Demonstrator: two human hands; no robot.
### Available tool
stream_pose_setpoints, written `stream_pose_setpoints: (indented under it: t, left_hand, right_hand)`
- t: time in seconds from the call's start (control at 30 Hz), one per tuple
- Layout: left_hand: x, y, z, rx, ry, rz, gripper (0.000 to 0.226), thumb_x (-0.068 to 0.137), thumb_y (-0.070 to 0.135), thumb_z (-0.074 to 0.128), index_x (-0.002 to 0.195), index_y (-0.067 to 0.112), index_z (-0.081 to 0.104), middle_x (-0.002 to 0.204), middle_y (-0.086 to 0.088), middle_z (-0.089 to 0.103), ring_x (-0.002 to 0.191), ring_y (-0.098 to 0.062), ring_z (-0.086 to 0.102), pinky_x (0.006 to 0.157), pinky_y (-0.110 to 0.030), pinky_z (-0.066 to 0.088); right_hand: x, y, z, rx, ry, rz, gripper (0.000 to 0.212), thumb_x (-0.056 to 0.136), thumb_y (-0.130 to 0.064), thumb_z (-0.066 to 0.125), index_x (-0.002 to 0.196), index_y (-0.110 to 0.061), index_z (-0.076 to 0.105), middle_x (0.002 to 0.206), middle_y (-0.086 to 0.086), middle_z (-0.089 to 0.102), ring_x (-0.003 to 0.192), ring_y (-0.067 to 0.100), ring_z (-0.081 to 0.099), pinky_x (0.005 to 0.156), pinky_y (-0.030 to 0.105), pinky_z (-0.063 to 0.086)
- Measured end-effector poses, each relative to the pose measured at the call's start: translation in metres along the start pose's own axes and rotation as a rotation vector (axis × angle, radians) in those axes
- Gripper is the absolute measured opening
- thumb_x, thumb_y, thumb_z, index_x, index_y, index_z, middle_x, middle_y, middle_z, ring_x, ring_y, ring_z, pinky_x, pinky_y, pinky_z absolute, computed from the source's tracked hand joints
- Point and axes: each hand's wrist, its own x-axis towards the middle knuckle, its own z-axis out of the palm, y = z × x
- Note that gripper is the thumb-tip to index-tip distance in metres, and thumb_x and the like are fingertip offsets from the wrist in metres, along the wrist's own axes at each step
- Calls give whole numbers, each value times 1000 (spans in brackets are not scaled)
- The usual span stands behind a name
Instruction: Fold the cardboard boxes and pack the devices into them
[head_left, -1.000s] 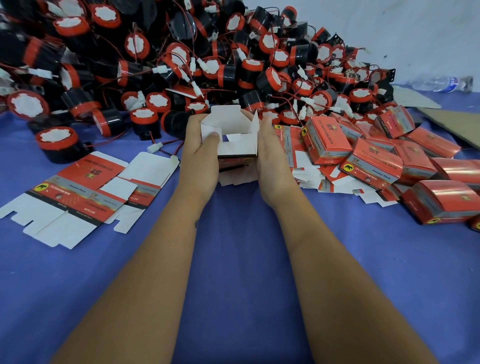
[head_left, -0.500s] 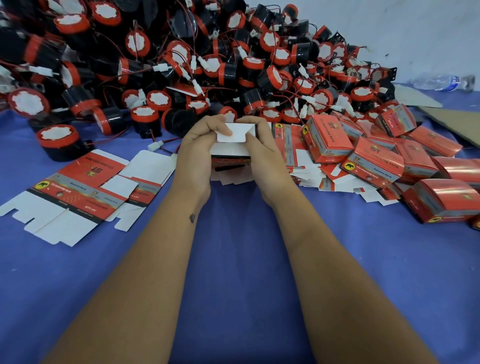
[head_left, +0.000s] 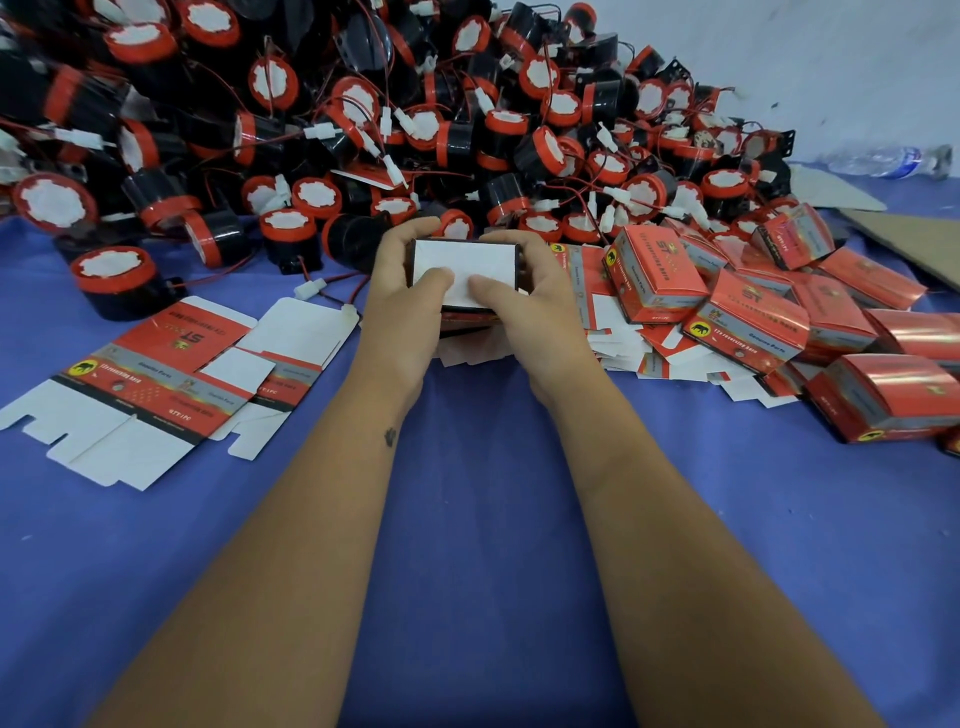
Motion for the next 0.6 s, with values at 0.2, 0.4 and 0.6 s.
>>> stream_pose_setpoints:
  t: [0.2,0.4,0.6]
  left_hand:
    - [2,0,-2,-27,28,-47,38,90,1,52,108,32,63,96,12,71,81,0,68,65,-20,53]
    - [1,0,-3,-47,9,-16,34,86,9,51,114,26,62,97,13,70,85,-1,68,67,-19,53]
    - [2,-3,-4,-116,-27,-14,51,93,44,43,140,25,51,142,1,55,130,-16,53,110,-44,43]
  right_hand:
    - [0,-1,1,-57,14,-48,33,85,1,65,106,-26,63,100,-13,64,84,-10,58,70,11,49]
    - [-1,-7,2,53,7,81,20,98,-18,54,112,-20,68,118,-2,67,108,10,62,92,34,54]
    - [-2,-6,3,11,-54,90,28,104,-29,42,127,-33,57,121,-18,57,109,-9,53,92,15,45]
